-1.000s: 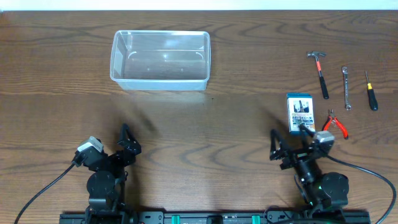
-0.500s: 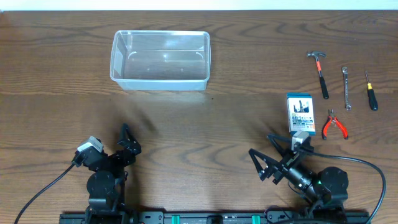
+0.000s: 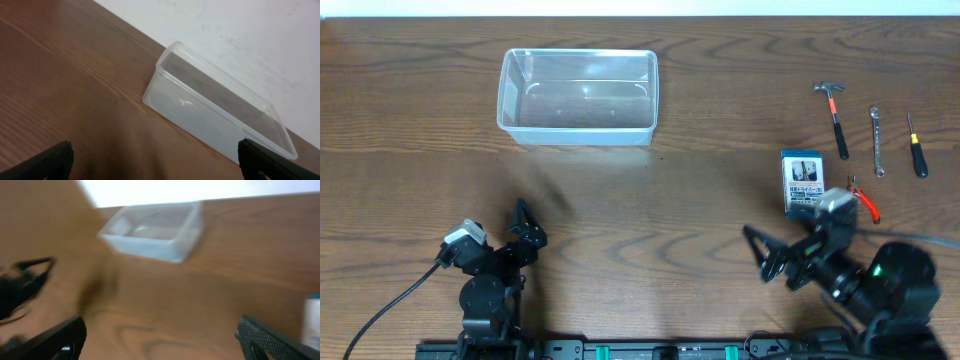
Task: Pack container
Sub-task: 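Raise both arms and swing them toward the clear plastic container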
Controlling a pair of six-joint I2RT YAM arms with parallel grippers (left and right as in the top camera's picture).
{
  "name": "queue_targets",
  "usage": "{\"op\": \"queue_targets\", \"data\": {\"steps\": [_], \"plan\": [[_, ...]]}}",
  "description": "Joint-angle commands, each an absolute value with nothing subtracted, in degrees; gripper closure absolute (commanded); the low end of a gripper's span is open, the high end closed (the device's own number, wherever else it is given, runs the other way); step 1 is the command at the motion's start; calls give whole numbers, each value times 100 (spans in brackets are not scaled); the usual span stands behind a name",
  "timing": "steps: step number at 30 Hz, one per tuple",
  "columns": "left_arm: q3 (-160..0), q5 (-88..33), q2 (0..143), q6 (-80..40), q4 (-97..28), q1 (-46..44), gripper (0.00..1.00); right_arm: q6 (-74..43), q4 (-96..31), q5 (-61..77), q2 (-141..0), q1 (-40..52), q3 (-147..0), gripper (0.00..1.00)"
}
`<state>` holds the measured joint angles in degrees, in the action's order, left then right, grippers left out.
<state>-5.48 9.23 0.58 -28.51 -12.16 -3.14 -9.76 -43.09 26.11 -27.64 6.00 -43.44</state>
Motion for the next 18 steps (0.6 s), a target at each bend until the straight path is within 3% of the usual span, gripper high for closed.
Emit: {"op": "queue_targets", "data": {"steps": [1, 6, 12, 18], "plan": [[-392, 952, 23, -2858, -1251, -292, 2, -419, -5009, 1122, -3677, 561, -5640, 1], [-392, 950, 23, -2858, -1251, -292, 2, 143, -6359, 1050, -4788, 558, -6978, 1], [-392, 952, 23, -2860, -1251, -292, 2, -45, -6539, 810, -5463, 574, -7181, 1], [-392, 952, 23, -2858, -1251, -292, 2, -480, -7096, -126, -6292, 659, -8355, 1]]}}
